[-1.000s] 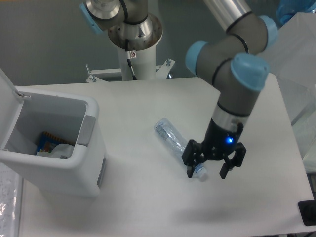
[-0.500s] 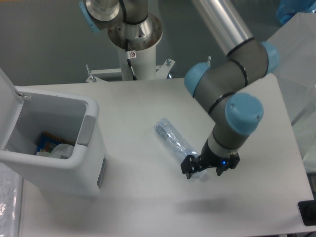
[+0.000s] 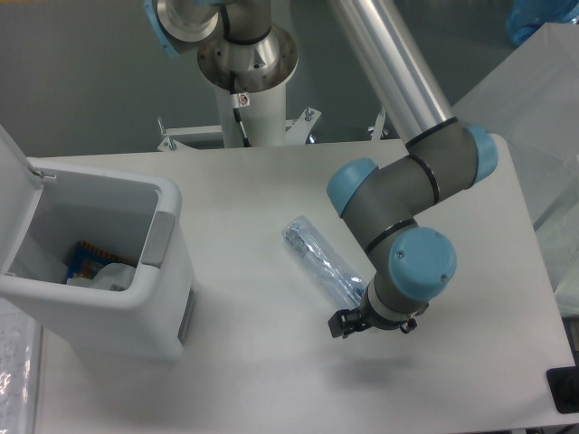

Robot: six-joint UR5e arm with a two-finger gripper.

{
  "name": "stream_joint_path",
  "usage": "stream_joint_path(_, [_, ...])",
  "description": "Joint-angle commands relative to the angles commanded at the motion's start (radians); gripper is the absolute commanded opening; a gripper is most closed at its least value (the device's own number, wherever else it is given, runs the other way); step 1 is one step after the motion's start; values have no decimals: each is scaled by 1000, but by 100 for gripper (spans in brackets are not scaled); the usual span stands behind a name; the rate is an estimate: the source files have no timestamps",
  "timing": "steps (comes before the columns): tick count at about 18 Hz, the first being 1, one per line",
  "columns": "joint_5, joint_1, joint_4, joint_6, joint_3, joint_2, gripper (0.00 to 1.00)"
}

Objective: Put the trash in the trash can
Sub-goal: 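Rotate the gripper and lower it around the bottle's cap end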

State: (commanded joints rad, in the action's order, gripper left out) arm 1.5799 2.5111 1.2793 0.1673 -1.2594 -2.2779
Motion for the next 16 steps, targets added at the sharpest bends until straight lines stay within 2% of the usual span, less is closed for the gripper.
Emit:
stream_joint_path(6, [28,0,-2,-18,-8,-25,100])
stream_joint_path(8, [28,-8,-5,-26,-9,-26,91])
stream_joint_path(11, [28,-8,-17,-60,-8,-32,68])
stream_joint_path(13, [28,-8,-17,-68,-9,-40,62])
stream_joint_path(16, [61,-9,-15,-72,-11,-45,62])
